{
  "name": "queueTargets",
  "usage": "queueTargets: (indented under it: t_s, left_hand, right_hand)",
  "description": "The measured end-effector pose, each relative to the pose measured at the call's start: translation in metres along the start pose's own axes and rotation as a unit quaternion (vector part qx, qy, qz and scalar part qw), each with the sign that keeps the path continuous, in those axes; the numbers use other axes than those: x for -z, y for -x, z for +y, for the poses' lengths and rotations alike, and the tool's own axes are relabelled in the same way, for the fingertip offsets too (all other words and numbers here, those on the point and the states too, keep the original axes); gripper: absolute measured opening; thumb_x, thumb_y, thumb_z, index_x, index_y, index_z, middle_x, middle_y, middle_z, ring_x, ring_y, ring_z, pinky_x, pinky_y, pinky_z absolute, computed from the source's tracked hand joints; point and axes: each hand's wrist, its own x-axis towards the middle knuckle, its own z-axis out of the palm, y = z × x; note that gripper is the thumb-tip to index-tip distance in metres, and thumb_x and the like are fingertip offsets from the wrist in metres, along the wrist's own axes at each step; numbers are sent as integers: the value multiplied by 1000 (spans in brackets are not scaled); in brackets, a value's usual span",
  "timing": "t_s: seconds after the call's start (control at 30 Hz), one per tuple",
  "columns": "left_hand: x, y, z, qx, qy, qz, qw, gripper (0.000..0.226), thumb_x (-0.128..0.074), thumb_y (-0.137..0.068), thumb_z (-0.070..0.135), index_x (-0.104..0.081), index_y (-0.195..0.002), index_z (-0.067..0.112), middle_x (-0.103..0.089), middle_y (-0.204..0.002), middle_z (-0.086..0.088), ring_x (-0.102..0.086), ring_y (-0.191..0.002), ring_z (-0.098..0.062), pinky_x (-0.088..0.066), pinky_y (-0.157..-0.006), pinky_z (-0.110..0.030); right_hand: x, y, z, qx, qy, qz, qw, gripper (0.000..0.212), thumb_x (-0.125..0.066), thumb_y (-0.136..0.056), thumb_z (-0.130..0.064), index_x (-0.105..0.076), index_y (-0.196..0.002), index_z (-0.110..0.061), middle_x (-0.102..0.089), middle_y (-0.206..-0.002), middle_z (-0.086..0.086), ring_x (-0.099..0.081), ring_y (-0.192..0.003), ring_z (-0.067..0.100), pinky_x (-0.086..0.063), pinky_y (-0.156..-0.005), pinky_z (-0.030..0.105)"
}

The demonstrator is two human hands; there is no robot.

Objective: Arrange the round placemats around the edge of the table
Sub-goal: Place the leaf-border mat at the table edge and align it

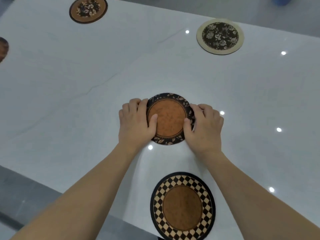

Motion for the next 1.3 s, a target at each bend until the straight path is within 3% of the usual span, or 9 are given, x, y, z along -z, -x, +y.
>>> queueTargets:
  t_s: [0.23, 0.43, 0.5, 0.67, 0.93, 1.03, 1.13, 1.3]
  left_hand:
    - [5, 0, 0, -2, 70, 9, 998, 33, -59, -84, 26, -48, -114, 16, -52, -107, -3, -46, -94, -22, -31, -84, -32]
    - [4, -3, 0, 17, 64, -15, 998, 43, -57, -85, 31, -43, -124, 19, -52, -106, -1, -47, -94, -20, -24, -87, -27]
    - [3, -4, -1, 19, 69, -27, 997, 44, -55, -86, 33, -42, -126, 20, -54, -106, 0, -47, -93, -18, -25, -87, -28]
    - [1, -4, -4, 9, 72, -33, 997, 45, -54, -88, 32, -43, -129, 20, -59, -101, 3, -48, -87, -18, -28, -86, -31]
    - [-1, -4, -7, 10, 105, -14, 994, 30, -43, -96, 21, -47, -126, 23, -60, -96, 7, -43, -82, -14, -27, -84, -29]
    - [-3, -4, -9, 7, 114, -6, 993, 29, -39, -98, 24, -45, -126, 26, -48, -86, 14, -37, -80, -10, -20, -81, -24]
    - [-2, -5, -11, 10, 123, -3, 992, 29, -38, -97, 24, -47, -125, 25, -41, -80, 15, -37, -77, -10, -24, -80, -27]
    - [11, -6, -19, 18, 228, -28, 973, 31, -40, -98, 18, -49, -128, 16, -57, -87, 5, -52, -83, -18, -32, -87, -31]
  right_hand:
    - [3, 0, -4, -4, -37, -1, 999, 40, -55, -82, -25, -52, -121, -21, -56, -105, -2, -51, -97, 23, -34, -88, 36]
    - [1, -2, -1, -11, 10, -38, 999, 53, -49, -88, -32, -43, -137, -12, -56, -96, 3, -50, -89, 23, -35, -87, 38]
    - [1, -1, 0, -15, 13, -45, 999, 46, -49, -88, -33, -49, -131, -15, -55, -94, 0, -49, -89, 22, -31, -87, 35]
    - [0, -1, -2, -20, 15, -24, 999, 15, -50, -88, -29, -58, -92, -17, -48, -81, -4, -47, -78, 21, -28, -79, 31]
    - [-4, -1, -4, -20, 50, 0, 999, 18, -48, -92, -28, -59, -90, -14, -52, -79, 0, -46, -76, 23, -27, -77, 34]
    - [-5, -2, -4, -20, 54, -1, 998, 19, -45, -91, -30, -57, -89, -15, -48, -78, -3, -44, -74, 21, -25, -74, 34]
    - [-6, -3, -6, -19, 70, 0, 997, 20, -44, -92, -30, -56, -86, -16, -43, -76, -5, -41, -71, 21, -24, -71, 32]
    - [-6, -3, -30, -79, 32, 27, 996, 20, -41, -93, -28, -51, -79, -17, -48, -75, -1, -44, -71, 23, -32, -72, 36]
